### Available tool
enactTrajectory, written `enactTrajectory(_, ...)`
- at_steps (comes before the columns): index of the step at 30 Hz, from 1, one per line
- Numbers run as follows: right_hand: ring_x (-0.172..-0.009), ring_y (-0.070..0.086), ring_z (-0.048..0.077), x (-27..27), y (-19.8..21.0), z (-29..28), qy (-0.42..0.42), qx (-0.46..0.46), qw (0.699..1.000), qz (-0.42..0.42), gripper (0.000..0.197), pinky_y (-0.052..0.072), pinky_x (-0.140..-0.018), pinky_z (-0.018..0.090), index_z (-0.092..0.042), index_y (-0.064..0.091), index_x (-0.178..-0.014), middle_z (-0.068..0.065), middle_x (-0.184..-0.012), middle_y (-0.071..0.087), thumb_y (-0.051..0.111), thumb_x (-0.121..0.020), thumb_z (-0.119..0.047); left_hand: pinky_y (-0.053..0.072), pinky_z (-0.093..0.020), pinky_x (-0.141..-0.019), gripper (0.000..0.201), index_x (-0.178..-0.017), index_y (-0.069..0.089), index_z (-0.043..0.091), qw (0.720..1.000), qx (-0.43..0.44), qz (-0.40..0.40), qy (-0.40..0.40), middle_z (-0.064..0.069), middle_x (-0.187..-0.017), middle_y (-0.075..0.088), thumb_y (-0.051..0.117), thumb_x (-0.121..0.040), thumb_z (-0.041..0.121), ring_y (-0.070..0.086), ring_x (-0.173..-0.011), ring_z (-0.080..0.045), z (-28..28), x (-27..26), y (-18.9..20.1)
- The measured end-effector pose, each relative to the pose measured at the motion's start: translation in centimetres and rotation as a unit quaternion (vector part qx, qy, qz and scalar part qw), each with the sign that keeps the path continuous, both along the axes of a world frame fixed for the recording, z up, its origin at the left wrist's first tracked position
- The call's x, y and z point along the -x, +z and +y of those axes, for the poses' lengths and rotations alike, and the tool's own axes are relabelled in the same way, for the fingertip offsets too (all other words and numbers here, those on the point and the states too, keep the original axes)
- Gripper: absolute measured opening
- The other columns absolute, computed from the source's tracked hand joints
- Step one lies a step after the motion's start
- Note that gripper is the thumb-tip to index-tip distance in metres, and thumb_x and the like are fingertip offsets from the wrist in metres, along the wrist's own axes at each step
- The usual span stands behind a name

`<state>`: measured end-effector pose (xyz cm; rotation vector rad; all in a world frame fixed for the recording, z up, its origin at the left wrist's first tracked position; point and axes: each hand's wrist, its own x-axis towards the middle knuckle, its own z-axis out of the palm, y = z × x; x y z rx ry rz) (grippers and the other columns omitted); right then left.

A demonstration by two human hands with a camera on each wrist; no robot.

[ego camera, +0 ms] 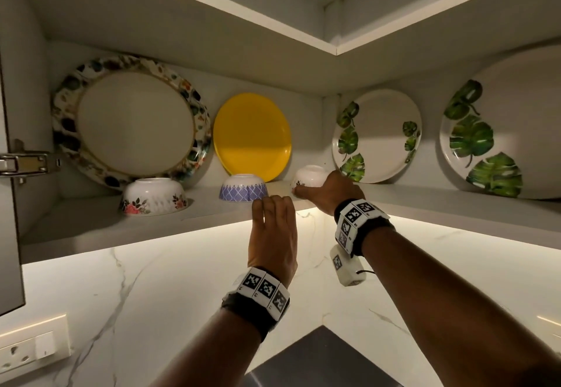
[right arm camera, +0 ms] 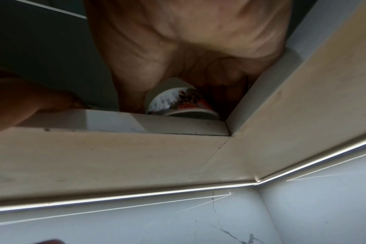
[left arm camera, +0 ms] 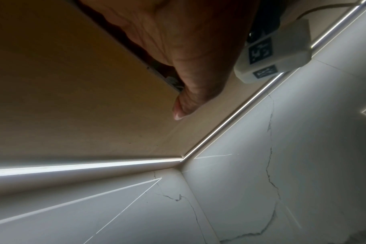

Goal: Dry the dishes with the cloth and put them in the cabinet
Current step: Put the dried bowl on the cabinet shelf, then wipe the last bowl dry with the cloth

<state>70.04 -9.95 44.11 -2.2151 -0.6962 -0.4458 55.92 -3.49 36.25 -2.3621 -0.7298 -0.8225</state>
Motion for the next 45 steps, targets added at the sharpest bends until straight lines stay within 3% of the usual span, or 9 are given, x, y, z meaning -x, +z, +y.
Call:
enactTrajectory(10,-0.121,0.057,0.033,0.1,-0.1,0.7,-0.031,0.063,0.997,-0.010,0.092,0.036,-0.108,0.045,-0.018,0.057,-0.129,0.009,-0.129,0.064,0.062,-0.068,-0.087,0.015,-0.053,-0.123,0.097,-0.153,0.018,-0.003,1.000,-0.006,-0.012,0.002,-0.024,-0.152,0.035,0.070,-0.084,0.041,0.035,-0.141,-0.041,0.2,-0.1,-0.1)
enactTrajectory(25,-0.113,0.061,0.032,0.8,-0.7,0.4,-0.037,0.083,0.995,-0.034,0.094,0.037,-0.101,0.042,-0.016,0.060,-0.124,0.009,-0.119,0.068,0.047,-0.073,-0.093,0.013,-0.052,-0.124,0.096,-0.155,0.009,-0.002,1.000,-0.012,0.006,0.013,-0.022,-0.157,0.027,0.065,-0.089,0.039,0.029,-0.146,-0.040,-0.1,0.5,0.0)
enactTrajectory(30,-0.111,0.063,0.033,2.0,-2.3,-0.7,-0.057,0.006,0.989,-0.136,0.084,0.045,-0.099,0.043,-0.007,0.058,-0.120,0.013,-0.117,0.067,0.048,-0.082,-0.082,0.008,-0.051,-0.125,0.102,-0.157,0.002,-0.002,0.999,-0.031,0.009,-0.003,-0.023,-0.161,0.019,0.063,-0.089,0.042,0.021,-0.149,-0.041,-0.2,1.4,0.1)
enactTrajectory(33,-0.137,0.048,0.032,4.7,-7.2,-3.1,-0.012,-0.059,0.973,-0.223,0.071,0.036,-0.115,0.047,-0.008,0.049,-0.140,0.015,-0.145,0.054,0.051,-0.090,-0.060,-0.003,-0.054,-0.124,0.100,-0.159,0.000,0.000,0.998,-0.040,0.007,-0.041,-0.025,-0.166,0.001,0.057,-0.089,0.042,0.004,-0.155,-0.041,-0.4,3.0,-0.7)
enactTrajectory(36,-0.148,0.032,0.027,9.5,-15.8,-6.5,0.044,-0.085,0.970,-0.222,0.064,0.025,-0.121,0.041,-0.012,0.044,-0.147,0.012,-0.158,0.039,0.056,-0.094,-0.046,0.004,-0.056,-0.125,0.084,-0.157,0.027,0.008,0.985,-0.035,-0.012,-0.167,-0.022,-0.168,0.004,0.059,-0.087,0.042,0.005,-0.156,-0.039,-1.4,5.8,-5.6)
enactTrajectory(40,-0.137,0.044,0.027,15.0,-29.9,-10.6,0.120,0.029,0.987,-0.107,0.054,0.035,-0.116,0.039,-0.015,0.053,-0.137,0.009,-0.145,0.051,0.055,-0.093,-0.046,0.016,-0.052,-0.123,0.054,-0.132,0.059,0.018,0.960,0.074,0.039,-0.269,-0.015,-0.164,0.028,0.054,-0.083,0.041,0.021,-0.153,-0.036,-2.9,9.9,-17.8)
enactTrajectory(43,-0.116,0.059,0.029,18.7,-39.1,-13.0,0.157,0.121,0.980,0.032,0.049,0.047,-0.102,0.040,-0.015,0.060,-0.125,0.008,-0.124,0.063,0.056,-0.088,-0.048,0.027,-0.050,-0.117,0.048,-0.118,0.068,0.021,0.943,0.193,0.109,-0.248,-0.013,-0.153,0.045,0.054,-0.074,0.034,0.036,-0.145,-0.035,-4.1,12.4,-27.0)
enactTrajectory(45,-0.114,0.060,0.028,21.2,-44.2,-14.0,0.176,0.230,0.950,0.112,0.060,0.048,-0.100,0.040,-0.019,0.058,-0.127,0.005,-0.123,0.065,0.052,-0.085,-0.060,0.035,-0.052,-0.113,0.048,-0.114,0.069,0.021,0.926,0.263,0.158,-0.222,-0.013,-0.147,0.053,0.053,-0.070,0.030,0.043,-0.140,-0.036,-5.0,13.6,-31.9)
